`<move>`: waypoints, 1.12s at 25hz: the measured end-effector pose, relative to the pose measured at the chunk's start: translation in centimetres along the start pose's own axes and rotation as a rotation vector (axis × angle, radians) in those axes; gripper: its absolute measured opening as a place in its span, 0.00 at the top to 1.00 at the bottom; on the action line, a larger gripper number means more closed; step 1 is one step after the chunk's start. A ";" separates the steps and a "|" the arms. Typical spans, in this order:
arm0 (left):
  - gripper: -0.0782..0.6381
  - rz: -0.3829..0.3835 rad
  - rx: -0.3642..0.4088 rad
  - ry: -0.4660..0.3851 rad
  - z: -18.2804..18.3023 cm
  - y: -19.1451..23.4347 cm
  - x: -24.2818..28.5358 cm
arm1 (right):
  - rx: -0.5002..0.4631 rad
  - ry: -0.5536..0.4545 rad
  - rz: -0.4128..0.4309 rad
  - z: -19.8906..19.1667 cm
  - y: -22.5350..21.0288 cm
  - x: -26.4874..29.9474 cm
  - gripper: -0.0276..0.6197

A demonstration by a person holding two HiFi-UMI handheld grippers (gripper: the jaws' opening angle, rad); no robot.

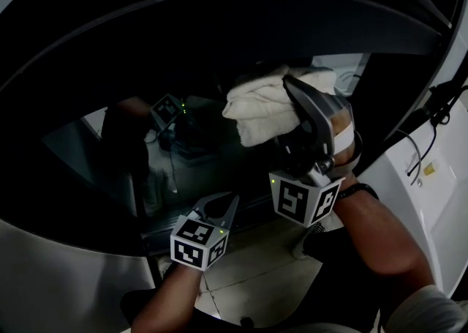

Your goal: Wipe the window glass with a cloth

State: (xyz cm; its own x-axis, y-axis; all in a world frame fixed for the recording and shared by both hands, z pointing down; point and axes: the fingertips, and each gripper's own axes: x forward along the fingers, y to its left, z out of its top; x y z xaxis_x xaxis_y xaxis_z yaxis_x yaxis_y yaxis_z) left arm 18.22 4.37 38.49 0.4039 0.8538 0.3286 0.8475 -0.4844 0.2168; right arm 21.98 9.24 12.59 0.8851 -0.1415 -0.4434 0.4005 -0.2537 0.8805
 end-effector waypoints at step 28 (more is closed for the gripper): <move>0.87 -0.008 0.004 0.010 -0.4 0.6 0.2 | 0.002 0.018 0.021 -0.2 3.3 -1.2 0.78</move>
State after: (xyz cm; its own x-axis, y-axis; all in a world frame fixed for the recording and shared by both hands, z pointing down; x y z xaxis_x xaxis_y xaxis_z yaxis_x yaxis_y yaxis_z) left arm 18.66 4.13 39.09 0.3937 0.8556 0.3361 0.8521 -0.4768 0.2159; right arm 22.30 8.78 16.02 0.8974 -0.1295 -0.4217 0.3813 -0.2529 0.8892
